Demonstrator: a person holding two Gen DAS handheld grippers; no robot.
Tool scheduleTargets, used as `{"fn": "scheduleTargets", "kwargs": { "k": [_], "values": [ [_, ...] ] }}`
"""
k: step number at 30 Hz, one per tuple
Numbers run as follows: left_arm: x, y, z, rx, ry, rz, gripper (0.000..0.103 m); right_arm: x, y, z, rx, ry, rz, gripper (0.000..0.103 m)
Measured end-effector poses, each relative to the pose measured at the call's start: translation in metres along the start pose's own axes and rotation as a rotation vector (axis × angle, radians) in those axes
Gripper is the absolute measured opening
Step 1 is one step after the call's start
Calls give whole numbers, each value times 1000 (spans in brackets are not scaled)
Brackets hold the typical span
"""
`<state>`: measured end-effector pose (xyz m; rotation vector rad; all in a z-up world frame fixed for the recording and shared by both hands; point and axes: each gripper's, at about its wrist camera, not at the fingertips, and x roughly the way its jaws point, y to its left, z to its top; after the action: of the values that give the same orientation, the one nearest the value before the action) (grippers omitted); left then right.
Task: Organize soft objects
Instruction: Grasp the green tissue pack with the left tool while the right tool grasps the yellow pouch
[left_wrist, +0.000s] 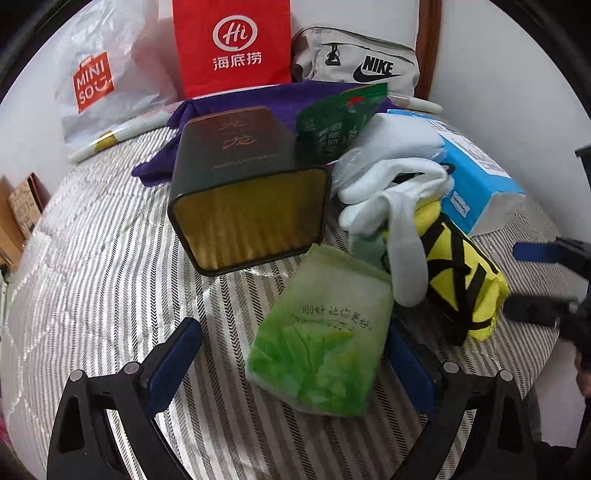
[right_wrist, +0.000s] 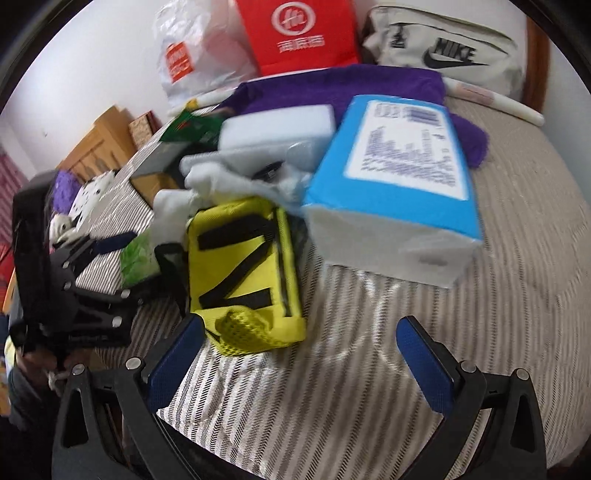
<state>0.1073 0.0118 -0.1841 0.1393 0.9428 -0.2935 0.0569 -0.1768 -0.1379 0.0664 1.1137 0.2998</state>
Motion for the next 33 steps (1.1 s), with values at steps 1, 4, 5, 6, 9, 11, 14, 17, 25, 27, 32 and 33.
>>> {"fn": "scheduleTargets", "kwargs": {
  "k": [1, 4, 5, 6, 9, 11, 14, 17, 25, 27, 32, 33],
  "values": [
    [1, 3, 1, 0, -6, -4, 99, 2, 3, -1, -18, 0, 8, 103],
    [4, -1, -1, 30, 16, -10, 103, 6, 14, -4, -70, -3, 13, 103],
    [6, -6, -2, 68, 20, 11, 103, 7, 17, -4, -82, -3, 13, 103],
    [6, -5, -3, 67, 13, 7, 103, 9, 19, -3, -90, -2, 18, 103],
    [6, 0, -7, 66, -13, -24, 103, 13, 25, -1, -106, -3, 24, 103],
    [5, 0, -12, 87, -38, -27, 103, 18, 29, 0, -124, -3, 8, 103],
    [1, 6, -17, 75, -88, -27, 83, 27, 32, 4, -134, 3, -3, 103],
    [-3, 21, -21, 38, -120, -26, 52, 31, 38, 7, -141, -25, -33, 103],
    [-7, 37, -25, -24, -140, -92, 51, 35, 49, 6, -144, -91, -122, 88],
    [-6, 34, -23, -35, -137, -70, 52, 31, 50, 3, -153, -105, -122, 78],
    [-9, 30, -25, -57, -136, -46, 52, 23, 51, -3, -150, -118, -112, 72],
    [-10, 30, -26, -69, -135, -45, 51, 20, 51, -5, -147, -118, -103, 72]
  ]
}}
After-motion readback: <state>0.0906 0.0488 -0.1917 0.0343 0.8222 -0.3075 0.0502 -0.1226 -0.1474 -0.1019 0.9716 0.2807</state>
